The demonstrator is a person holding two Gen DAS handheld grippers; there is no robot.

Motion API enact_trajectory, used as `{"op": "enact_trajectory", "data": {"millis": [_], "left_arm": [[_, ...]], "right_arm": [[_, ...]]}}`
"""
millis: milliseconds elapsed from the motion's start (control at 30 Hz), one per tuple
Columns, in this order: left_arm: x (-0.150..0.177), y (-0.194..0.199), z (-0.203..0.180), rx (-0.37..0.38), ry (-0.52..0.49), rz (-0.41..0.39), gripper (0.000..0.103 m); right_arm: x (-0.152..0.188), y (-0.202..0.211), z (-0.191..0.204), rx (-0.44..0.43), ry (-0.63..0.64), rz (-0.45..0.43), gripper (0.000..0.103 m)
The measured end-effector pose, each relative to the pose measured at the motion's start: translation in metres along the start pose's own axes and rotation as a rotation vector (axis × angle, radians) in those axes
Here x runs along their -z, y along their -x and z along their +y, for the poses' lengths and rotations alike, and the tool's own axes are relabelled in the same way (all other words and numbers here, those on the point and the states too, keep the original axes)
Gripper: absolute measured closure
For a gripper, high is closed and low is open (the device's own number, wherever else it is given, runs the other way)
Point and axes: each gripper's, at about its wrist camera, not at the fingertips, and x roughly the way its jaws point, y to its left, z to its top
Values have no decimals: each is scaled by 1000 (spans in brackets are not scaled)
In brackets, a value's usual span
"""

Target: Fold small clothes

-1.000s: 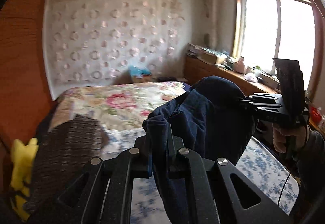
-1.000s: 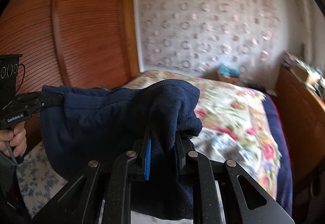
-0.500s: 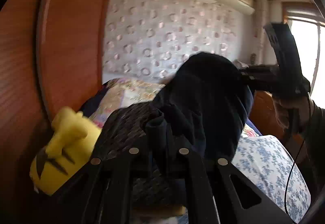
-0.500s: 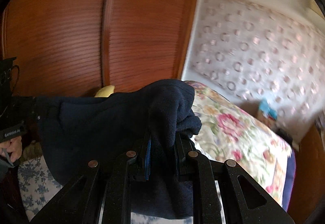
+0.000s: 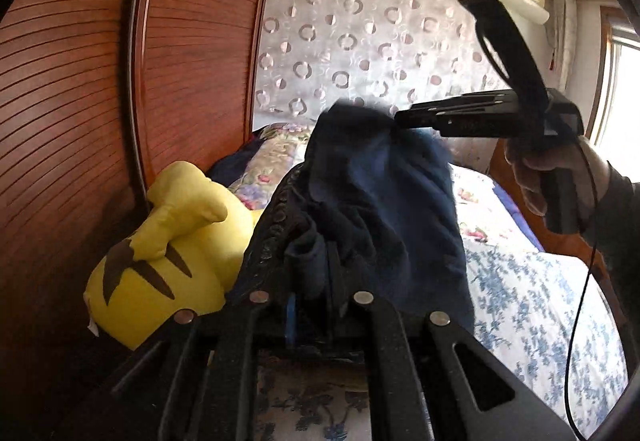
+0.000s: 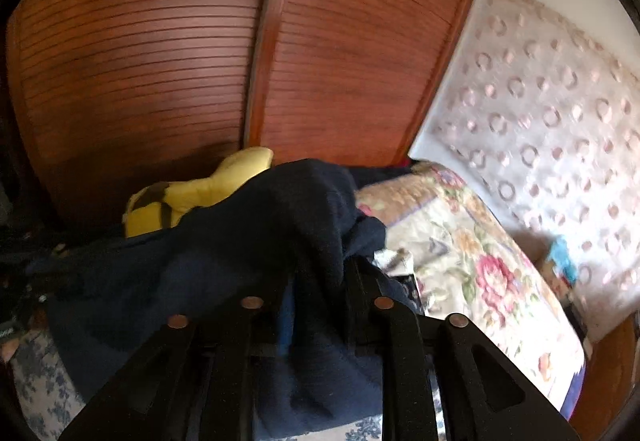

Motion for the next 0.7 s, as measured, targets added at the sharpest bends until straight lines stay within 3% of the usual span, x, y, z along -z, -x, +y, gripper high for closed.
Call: {"op": "enact_trajectory", "data": {"millis": [33, 100, 233, 300, 433, 700], "left_arm": [[1, 3, 0, -4, -7, -5, 88], [-1, 12, -2, -8, -25, -34, 67], [-5, 29, -9, 7, -54, -79, 40], [-6, 37, -14, 38, -66, -95, 19], [-6, 52, -32, 70, -103, -113, 12], [6, 76, -77, 106, -158, -112, 12]], "right_arm": [[2, -2, -4, 12, -25, 1, 70], [10, 8, -10, 17, -70, -16, 50], [36, 46, -10, 42, -130, -52, 43], [53, 64, -4, 50, -166, -78, 38], [104, 122, 21, 74, -256, -123, 33], [180, 201, 66, 185, -396, -150, 21]]}}
